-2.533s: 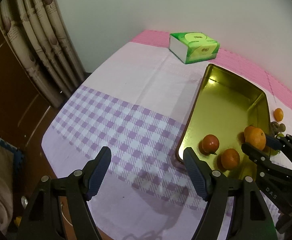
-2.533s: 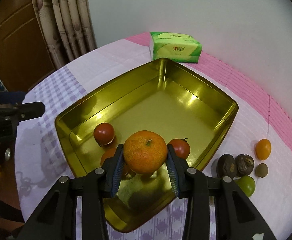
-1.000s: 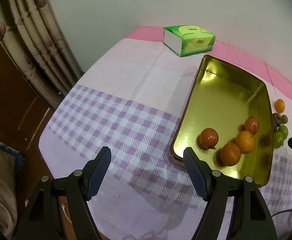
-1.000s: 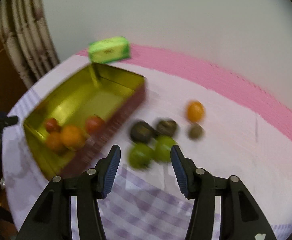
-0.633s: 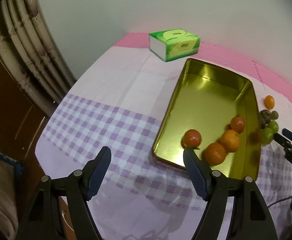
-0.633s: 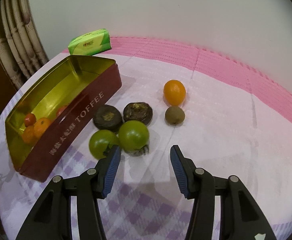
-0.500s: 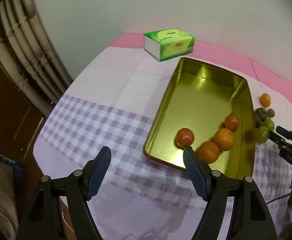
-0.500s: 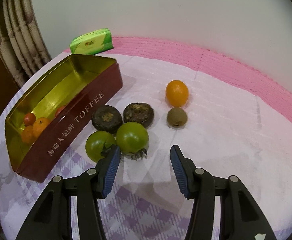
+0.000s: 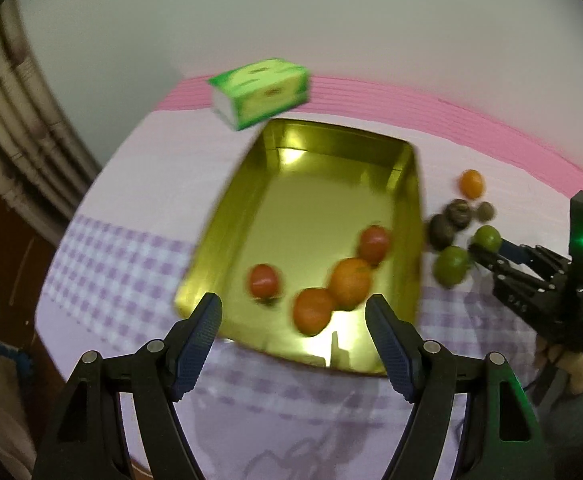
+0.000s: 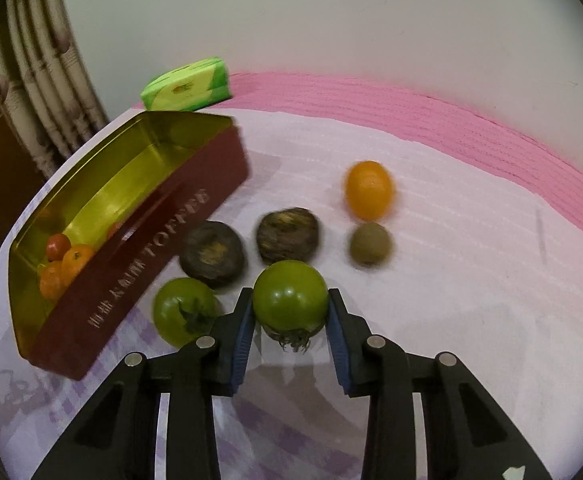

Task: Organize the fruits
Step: 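Grasp a green tomato with the right tool while the left tool grasps another, then carry the green tomato into the tin tray with the left tool, then open the left tool to release the green tomato in the tray, then lower the held green tomato into the tin tray and open the right tool, then grasp the small olive-green fruit with the right tool while the left tool grasps a dark wrinkled fruit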

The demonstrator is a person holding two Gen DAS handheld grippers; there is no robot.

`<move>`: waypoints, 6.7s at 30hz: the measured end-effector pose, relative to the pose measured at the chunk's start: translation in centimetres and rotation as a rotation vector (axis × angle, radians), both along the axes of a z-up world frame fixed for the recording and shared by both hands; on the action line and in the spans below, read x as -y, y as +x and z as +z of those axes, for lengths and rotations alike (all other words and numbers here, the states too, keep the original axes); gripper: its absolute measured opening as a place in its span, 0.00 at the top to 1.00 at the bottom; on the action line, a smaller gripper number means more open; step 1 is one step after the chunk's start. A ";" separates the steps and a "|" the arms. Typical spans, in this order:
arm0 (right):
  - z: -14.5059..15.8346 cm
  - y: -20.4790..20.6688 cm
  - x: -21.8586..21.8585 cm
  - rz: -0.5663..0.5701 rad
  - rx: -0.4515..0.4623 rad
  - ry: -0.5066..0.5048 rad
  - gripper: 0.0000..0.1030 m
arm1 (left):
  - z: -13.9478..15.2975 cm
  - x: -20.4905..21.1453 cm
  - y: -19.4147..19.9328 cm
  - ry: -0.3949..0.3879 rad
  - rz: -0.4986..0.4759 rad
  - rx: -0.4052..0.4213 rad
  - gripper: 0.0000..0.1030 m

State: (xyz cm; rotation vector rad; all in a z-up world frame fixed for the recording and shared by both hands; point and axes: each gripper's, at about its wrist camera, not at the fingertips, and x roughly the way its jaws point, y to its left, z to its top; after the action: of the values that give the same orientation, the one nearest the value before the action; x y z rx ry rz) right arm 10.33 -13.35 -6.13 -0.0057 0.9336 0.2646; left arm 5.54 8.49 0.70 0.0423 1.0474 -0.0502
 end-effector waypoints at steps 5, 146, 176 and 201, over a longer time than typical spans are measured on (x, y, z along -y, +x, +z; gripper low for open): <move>0.0 -1.5 4.3 -0.126 0.037 -0.082 0.69 | -0.7 5.4 0.6 -0.044 -0.113 -0.037 0.27; 7.4 0.7 -12.0 0.162 0.085 -0.009 0.69 | -1.3 -12.2 -0.2 0.111 0.284 0.030 0.34; 2.5 2.6 -19.4 0.285 -0.026 -0.118 0.59 | -1.4 -12.0 -0.1 0.089 0.281 0.017 0.31; 4.8 4.1 -4.1 -0.012 0.027 -0.070 0.58 | -2.3 -11.8 0.1 0.075 0.278 0.005 0.31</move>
State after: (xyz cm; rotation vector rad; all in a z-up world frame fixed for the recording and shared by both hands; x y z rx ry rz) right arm 14.42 -9.25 -1.30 -0.0677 0.9151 0.2202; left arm 5.68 20.27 -1.62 -0.0350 1.0413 0.2415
